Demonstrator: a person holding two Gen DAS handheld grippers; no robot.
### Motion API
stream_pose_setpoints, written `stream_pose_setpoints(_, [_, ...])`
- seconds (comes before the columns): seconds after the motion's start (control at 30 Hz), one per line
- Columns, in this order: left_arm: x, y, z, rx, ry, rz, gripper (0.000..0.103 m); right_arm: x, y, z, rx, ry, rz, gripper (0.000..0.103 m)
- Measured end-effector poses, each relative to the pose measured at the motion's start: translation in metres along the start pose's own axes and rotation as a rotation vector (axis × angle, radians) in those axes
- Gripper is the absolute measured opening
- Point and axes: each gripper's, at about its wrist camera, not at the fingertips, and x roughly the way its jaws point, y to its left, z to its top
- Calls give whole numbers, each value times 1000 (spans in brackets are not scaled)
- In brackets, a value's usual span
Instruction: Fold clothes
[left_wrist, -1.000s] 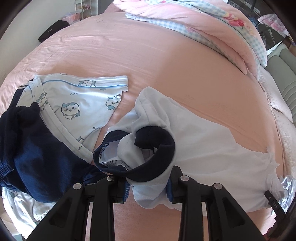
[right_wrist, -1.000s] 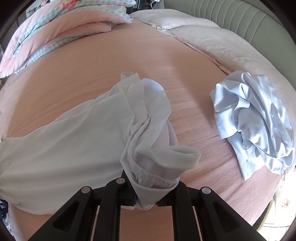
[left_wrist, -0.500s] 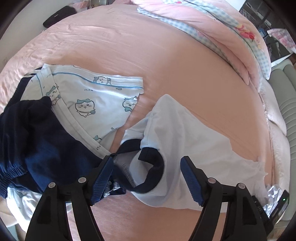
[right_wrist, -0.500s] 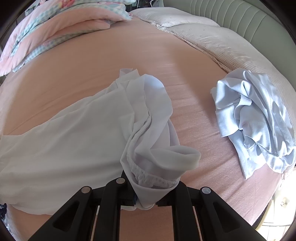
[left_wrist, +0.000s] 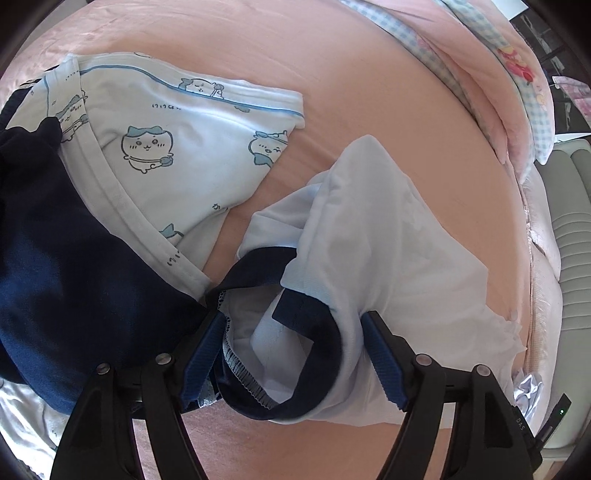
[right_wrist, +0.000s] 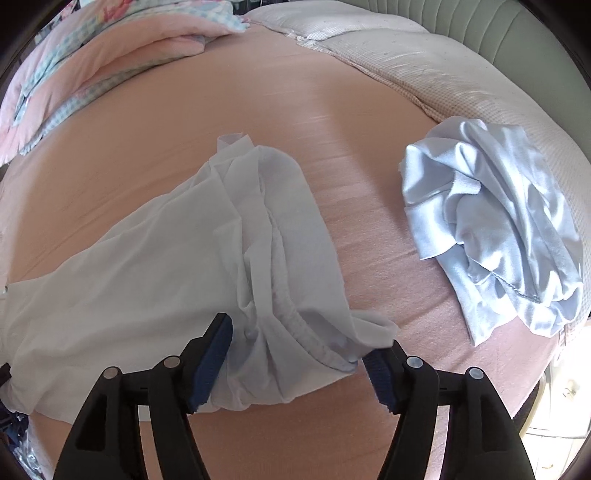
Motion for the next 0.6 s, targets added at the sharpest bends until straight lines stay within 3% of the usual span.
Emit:
stream_pose_setpoints(0.1, [3, 5, 2, -2, 9, -19, 78, -12, -5, -2, 29, -10, 31, 68])
stream_pose_setpoints(0.3, [3, 12, 1, -4, 1, -58, 80, -43, 11, -9, -13, -54, 15, 68])
stream_pose_setpoints(0.6, [-4, 32, -18, -52, -97, -156, 81, -79, 91, -20, -184, -85, 92, 68])
